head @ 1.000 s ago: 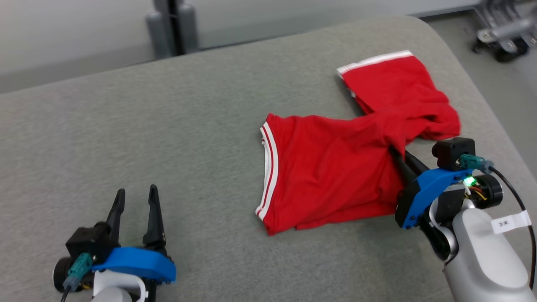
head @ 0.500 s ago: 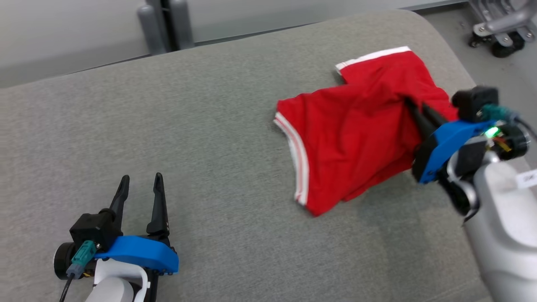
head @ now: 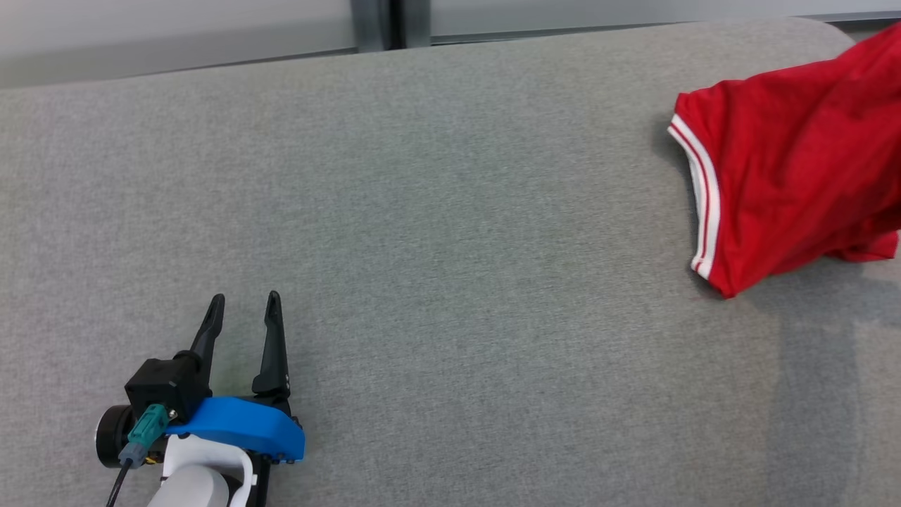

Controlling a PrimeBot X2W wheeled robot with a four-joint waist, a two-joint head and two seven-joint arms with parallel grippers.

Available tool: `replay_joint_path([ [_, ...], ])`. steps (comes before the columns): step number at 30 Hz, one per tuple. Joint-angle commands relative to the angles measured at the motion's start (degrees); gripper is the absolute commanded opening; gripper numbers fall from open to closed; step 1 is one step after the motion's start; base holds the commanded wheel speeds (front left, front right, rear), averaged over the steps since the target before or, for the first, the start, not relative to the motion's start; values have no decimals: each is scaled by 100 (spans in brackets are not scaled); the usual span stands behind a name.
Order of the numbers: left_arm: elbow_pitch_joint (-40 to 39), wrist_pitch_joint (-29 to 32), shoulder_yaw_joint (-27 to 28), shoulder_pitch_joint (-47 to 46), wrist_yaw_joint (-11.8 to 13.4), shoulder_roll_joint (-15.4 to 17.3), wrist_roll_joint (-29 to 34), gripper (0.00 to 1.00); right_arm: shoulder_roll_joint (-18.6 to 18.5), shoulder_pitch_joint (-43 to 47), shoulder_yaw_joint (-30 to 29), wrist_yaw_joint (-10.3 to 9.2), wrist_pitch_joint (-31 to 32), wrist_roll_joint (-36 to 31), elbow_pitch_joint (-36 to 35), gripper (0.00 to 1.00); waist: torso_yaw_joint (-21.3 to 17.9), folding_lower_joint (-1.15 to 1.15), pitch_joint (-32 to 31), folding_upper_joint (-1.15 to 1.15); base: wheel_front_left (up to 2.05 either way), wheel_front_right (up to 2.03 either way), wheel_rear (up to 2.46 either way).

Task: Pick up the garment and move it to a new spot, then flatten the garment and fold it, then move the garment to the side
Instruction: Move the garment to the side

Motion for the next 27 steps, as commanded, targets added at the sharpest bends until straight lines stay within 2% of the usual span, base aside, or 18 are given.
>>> replay_joint_path([
  [1, -17, 21, 9, -99, 0, 36, 20, 100, -47, -107, -106, -1, -84, -84, 111, 42, 117, 0, 98, 0, 0, 0, 0],
  [2, -30, 24, 3, -92, 5, 48, 30, 100, -46, -125, -228, -1, -167, -169, 206, 100, 141, 0, 110, 0, 0, 0, 0],
  [5, -68, 47, -18, -66, 16, 80, 36, 100, 104, -149, -503, -1, -479, -386, 482, 100, 187, 0, 113, 0, 0, 0, 0],
  [8, -94, 74, -24, -6, 46, 99, 25, 100, 305, -81, -523, -1, -807, -539, 673, 100, 175, 0, 66, 0, 0, 0, 0],
  [12, -122, 94, -39, 56, 78, 104, 1, 100, 584, -37, -307, -1, -1041, -487, 895, 100, 84, 0, -47, 0, 0, 0, 0],
  [19, -115, 28, -29, 58, 11, 94, -84, 100, 838, -8, 216, -1, -1512, -278, 928, 100, -26, 0, -338, 0, 0, 0, 0],
  [27, 126, -182, 130, 196, -149, -42, -338, 100, 1158, 538, 336, -1, -2037, -140, 844, 100, 121, 0, -951, 0, 0, 0, 0],
])
